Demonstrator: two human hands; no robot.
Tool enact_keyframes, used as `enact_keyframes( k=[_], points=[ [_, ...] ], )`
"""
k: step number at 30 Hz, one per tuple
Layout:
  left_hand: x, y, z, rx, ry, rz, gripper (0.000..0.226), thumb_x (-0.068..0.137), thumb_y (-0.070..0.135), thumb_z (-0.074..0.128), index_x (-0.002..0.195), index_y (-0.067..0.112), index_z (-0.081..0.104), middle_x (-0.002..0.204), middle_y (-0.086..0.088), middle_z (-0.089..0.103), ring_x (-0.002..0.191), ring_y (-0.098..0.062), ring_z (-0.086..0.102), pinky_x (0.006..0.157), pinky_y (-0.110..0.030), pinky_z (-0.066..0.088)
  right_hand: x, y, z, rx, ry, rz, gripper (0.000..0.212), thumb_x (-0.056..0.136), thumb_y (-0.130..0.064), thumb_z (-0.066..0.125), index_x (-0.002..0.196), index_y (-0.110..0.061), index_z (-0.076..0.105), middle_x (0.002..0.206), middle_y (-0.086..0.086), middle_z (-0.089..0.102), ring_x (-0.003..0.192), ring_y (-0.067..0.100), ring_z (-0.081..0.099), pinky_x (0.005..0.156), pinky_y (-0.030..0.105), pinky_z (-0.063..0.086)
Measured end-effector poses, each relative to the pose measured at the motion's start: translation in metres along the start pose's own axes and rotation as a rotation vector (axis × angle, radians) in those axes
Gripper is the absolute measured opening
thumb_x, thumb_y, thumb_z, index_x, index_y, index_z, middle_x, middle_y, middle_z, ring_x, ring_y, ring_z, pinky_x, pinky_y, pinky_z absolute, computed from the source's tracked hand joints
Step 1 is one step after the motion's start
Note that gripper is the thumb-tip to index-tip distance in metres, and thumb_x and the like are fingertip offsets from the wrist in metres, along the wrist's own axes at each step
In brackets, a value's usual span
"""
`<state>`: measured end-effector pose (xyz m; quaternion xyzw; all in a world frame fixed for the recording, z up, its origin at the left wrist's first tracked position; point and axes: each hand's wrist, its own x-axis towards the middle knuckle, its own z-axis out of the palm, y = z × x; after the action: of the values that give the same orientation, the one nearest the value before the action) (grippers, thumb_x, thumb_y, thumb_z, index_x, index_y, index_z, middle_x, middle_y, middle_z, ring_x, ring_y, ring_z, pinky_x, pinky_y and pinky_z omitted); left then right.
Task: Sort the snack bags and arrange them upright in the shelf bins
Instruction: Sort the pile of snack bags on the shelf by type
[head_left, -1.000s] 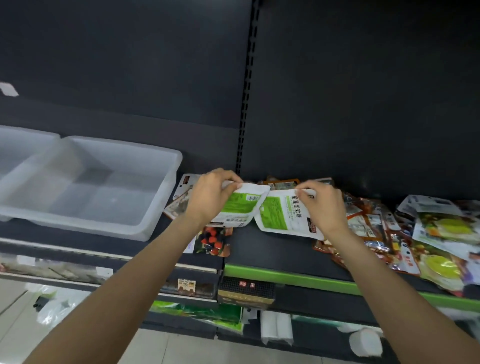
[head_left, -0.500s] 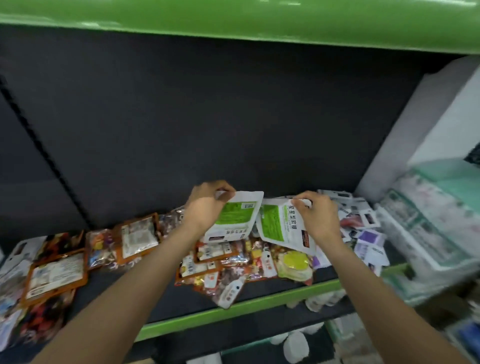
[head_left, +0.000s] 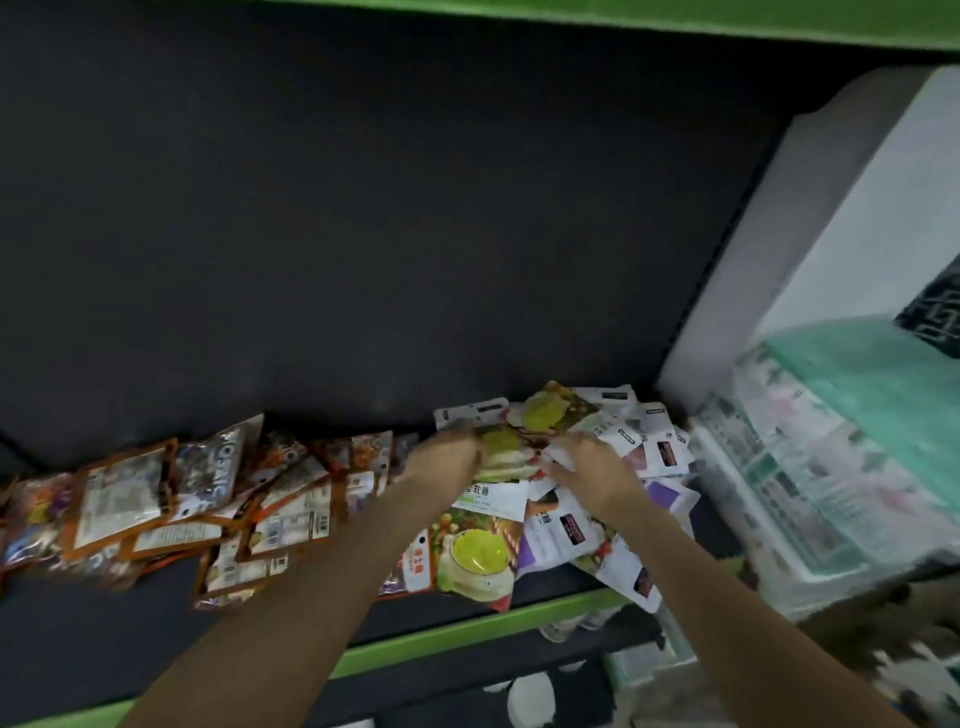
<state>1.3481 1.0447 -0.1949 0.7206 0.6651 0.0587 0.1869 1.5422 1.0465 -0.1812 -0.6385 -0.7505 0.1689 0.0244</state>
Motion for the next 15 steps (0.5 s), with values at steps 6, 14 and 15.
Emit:
enact_keyframes(
  k=[6, 14, 15],
  points=[
    [-0.006, -0.022, 0.021, -0.079, -0.074, 0.075, 0.032, 0.091, 0.019, 0.059, 0.122, 0.022, 0.054, 0.133, -0.003, 0.05, 0.115, -0.023, 0.053, 0.095, -0.033, 0.045, -0.005, 0.002, 0.017, 0.011, 0.004, -0.088, 0.048, 0.098, -0.034, 0.045, 0.142, -0.015, 0.04, 0.15, 0.002, 0.034, 0.132, 0.02, 0.04, 0.107, 0.035, 0.037],
    [-0.077, -0.084, -0.017, -0.303, 0.242, -0.029, 0.033, 0.094, 0.022, 0.052, 0.126, 0.02, 0.055, 0.11, -0.007, 0.066, 0.101, -0.024, 0.062, 0.086, -0.036, 0.049, -0.013, -0.093, 0.032, 0.101, 0.099, -0.263, 0.037, 0.097, -0.02, 0.046, 0.133, -0.016, 0.049, 0.132, 0.006, 0.05, 0.124, 0.022, 0.044, 0.099, 0.034, 0.042],
    [-0.093, -0.1, -0.022, -0.321, 0.291, -0.074, 0.03, 0.093, 0.021, 0.052, 0.123, 0.019, 0.056, 0.11, -0.006, 0.066, 0.101, -0.023, 0.061, 0.085, -0.037, 0.05, -0.015, -0.114, 0.039, 0.114, 0.092, -0.3, 0.037, 0.097, -0.019, 0.046, 0.133, -0.017, 0.05, 0.131, 0.005, 0.05, 0.125, 0.021, 0.043, 0.099, 0.034, 0.041]
  ],
)
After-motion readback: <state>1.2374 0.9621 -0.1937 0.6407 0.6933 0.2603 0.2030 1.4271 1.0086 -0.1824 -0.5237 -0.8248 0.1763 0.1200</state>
